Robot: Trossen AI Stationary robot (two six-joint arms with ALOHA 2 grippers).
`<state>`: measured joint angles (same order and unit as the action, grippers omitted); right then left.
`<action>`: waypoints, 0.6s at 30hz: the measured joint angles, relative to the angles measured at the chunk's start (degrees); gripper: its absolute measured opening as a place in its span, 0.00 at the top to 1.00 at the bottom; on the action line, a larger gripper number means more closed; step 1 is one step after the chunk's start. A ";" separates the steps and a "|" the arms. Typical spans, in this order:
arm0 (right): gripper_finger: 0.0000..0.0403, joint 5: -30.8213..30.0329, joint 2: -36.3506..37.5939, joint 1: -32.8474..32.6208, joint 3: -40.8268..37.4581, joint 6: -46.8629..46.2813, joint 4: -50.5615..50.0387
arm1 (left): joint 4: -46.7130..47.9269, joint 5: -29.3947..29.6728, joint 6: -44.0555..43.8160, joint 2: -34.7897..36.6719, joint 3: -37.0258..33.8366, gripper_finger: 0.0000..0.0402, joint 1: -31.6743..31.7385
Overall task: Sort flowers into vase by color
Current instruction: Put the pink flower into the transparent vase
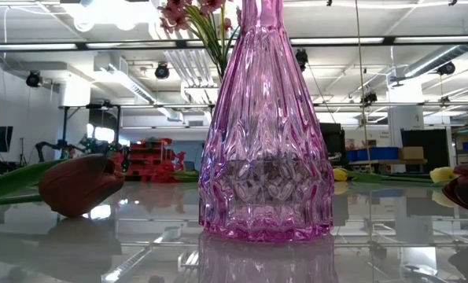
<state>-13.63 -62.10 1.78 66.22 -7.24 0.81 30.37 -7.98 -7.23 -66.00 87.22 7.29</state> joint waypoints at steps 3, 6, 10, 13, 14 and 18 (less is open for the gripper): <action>0.97 -4.21 -1.29 0.28 -0.30 -1.90 -1.07 | 7.89 0.53 -1.09 1.88 0.00 0.60 0.00; 0.97 -4.44 -3.42 0.81 -0.90 -4.17 -0.52 | 16.79 0.58 -4.04 3.01 0.00 0.60 -0.13; 0.97 -4.46 -6.37 1.68 -2.32 -5.92 1.97 | 28.08 0.98 -9.03 4.10 0.00 0.60 -0.19; 0.97 -5.41 -8.10 2.41 -3.75 -5.82 5.35 | 34.71 3.43 -11.80 4.33 -0.27 0.60 -0.83; 0.97 -6.02 -8.65 2.73 -4.12 -5.73 6.85 | 36.54 4.35 -12.35 4.33 -0.47 0.60 -1.03; 0.97 -6.35 -10.90 4.22 -4.61 -3.86 11.55 | 39.53 5.61 -14.48 4.46 -2.11 0.60 -2.03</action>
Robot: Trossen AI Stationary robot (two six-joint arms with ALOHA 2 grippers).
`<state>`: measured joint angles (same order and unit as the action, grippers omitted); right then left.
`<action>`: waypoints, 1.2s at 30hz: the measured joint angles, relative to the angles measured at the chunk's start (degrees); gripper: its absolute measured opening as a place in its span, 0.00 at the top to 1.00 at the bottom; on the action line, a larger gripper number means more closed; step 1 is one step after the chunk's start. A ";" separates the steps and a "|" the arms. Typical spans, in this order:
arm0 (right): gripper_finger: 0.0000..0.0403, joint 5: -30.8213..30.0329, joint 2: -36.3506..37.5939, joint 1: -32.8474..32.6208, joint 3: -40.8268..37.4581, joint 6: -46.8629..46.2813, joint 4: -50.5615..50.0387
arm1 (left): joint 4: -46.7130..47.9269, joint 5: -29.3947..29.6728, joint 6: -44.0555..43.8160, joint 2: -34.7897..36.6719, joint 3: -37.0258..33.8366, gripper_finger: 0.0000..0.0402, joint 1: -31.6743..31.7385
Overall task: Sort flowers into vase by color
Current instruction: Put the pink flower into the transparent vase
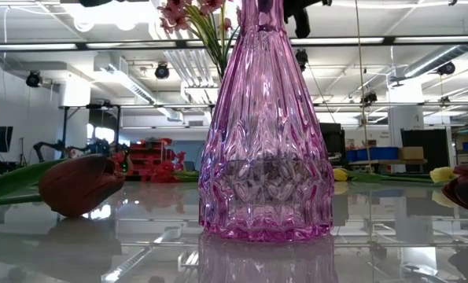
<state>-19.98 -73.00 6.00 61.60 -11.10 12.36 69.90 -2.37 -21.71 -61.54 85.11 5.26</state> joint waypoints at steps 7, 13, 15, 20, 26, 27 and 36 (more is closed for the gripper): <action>0.97 2.38 -3.70 1.29 0.00 -0.89 1.66 | -0.35 0.00 -2.27 0.94 -6.80 0.60 -1.62; 0.97 2.57 -4.84 1.29 -0.02 -0.89 1.56 | -2.77 -0.06 -5.66 3.41 -15.49 0.60 -2.82; 0.97 2.57 -5.04 1.29 -0.02 -0.91 1.82 | -4.72 -0.10 -6.91 4.55 -18.56 0.60 -3.22; 0.97 3.96 -4.93 1.29 -0.02 -1.58 1.54 | -10.67 -1.33 -10.38 7.06 -25.32 0.60 -4.22; 0.97 4.07 -5.90 1.29 -0.02 -0.26 1.62 | -25.76 -3.61 -12.11 8.55 -33.76 0.60 -7.15; 0.97 4.10 -6.06 1.29 -0.02 -0.26 1.26 | -28.11 -4.25 -12.18 8.53 -35.18 0.60 -7.85; 0.97 5.19 -7.42 1.26 -0.02 1.30 -0.26 | -35.86 -4.34 -20.23 6.59 -43.64 0.60 -14.83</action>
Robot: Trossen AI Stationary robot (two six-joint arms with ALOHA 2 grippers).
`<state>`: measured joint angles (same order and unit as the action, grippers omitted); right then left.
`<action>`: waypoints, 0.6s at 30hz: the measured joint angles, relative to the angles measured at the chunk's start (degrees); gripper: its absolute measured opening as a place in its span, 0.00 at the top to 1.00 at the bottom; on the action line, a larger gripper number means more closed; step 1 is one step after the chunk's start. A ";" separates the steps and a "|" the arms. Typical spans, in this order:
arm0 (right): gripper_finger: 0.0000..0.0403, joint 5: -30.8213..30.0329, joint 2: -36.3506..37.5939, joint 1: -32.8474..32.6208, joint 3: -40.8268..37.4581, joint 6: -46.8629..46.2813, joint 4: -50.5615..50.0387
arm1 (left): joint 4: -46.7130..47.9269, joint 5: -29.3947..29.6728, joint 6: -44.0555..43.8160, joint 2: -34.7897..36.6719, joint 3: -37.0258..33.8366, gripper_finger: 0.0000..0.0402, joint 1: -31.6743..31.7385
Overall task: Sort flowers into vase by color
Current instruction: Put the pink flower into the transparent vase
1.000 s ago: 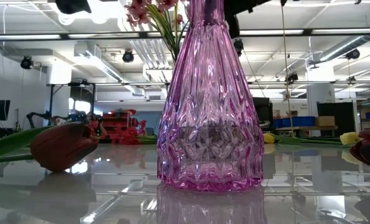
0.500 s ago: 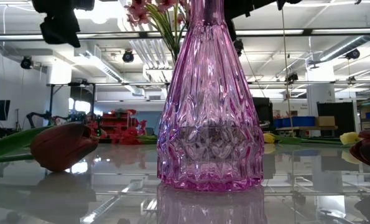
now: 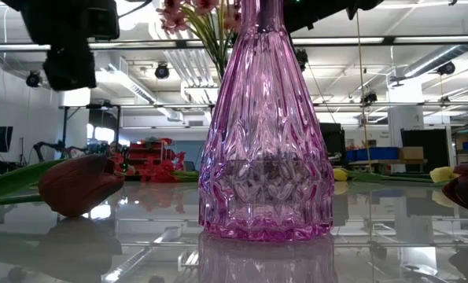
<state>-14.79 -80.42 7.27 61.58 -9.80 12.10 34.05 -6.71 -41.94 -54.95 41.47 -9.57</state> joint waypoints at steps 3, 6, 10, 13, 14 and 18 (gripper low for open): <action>0.97 0.02 -0.90 0.00 0.00 0.23 0.57 | -0.39 0.38 -2.32 -0.29 -1.56 0.60 -1.67; 0.97 0.00 -1.95 0.00 0.00 0.30 0.71 | -0.80 1.93 -3.95 -0.54 -2.20 0.60 -3.38; 0.97 -0.04 -2.84 0.00 0.02 0.80 0.95 | -0.68 2.38 -5.07 -1.38 -2.31 0.60 -5.40; 0.97 -0.21 -3.08 -0.10 -0.14 2.54 1.01 | -0.81 3.10 -5.13 -2.17 -2.16 0.60 -6.75; 0.97 -0.24 -3.29 -0.15 -0.26 3.06 1.43 | -0.78 3.23 -5.17 -2.40 -2.16 0.60 -7.00; 0.97 -0.26 -3.43 -0.38 -1.18 3.43 2.21 | -0.81 3.25 -5.76 -3.47 -2.16 0.60 -7.28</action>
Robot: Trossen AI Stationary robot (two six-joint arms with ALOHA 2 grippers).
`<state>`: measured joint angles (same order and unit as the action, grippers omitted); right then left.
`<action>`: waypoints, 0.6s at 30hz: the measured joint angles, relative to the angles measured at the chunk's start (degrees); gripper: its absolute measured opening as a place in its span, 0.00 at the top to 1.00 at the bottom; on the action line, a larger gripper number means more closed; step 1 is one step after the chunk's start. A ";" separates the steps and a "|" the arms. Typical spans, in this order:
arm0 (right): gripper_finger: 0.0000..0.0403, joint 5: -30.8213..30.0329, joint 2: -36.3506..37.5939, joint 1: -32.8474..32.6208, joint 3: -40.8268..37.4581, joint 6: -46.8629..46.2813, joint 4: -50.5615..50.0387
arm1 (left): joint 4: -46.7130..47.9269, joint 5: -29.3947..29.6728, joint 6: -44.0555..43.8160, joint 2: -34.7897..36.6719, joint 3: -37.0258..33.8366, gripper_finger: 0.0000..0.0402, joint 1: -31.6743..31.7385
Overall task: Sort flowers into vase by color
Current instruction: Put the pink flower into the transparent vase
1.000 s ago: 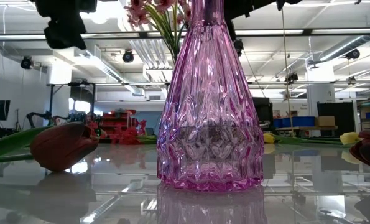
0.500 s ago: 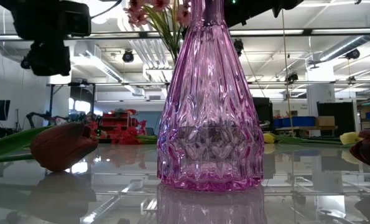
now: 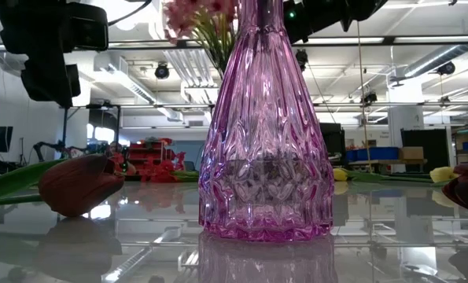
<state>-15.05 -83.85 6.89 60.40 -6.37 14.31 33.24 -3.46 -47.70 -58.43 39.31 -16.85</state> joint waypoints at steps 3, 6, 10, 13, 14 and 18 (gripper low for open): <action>0.97 -0.02 0.07 -0.13 -1.31 -0.03 1.64 | -0.19 0.04 0.00 -0.41 0.00 0.60 0.01; 0.97 0.00 0.07 -0.15 -2.71 -1.12 2.12 | -0.20 0.09 0.00 -0.62 0.00 0.60 0.01; 0.97 -0.05 0.09 -0.39 -4.35 -0.94 3.59 | -0.20 1.13 0.03 -0.62 0.00 0.60 0.01; 0.97 0.02 -0.05 -0.66 -5.37 -0.01 4.46 | -0.22 1.68 0.27 -0.60 0.00 0.60 0.01; 0.97 0.07 -0.16 -0.77 -5.63 0.25 4.51 | -0.21 2.01 0.32 -0.62 0.00 0.60 0.01; 0.97 0.65 -0.37 -1.27 -6.40 1.31 4.22 | -0.21 3.25 0.83 -0.62 0.00 0.60 0.01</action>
<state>-14.39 -84.22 5.62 54.00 -5.05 18.52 33.03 -0.22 -46.87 -59.05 39.31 -16.84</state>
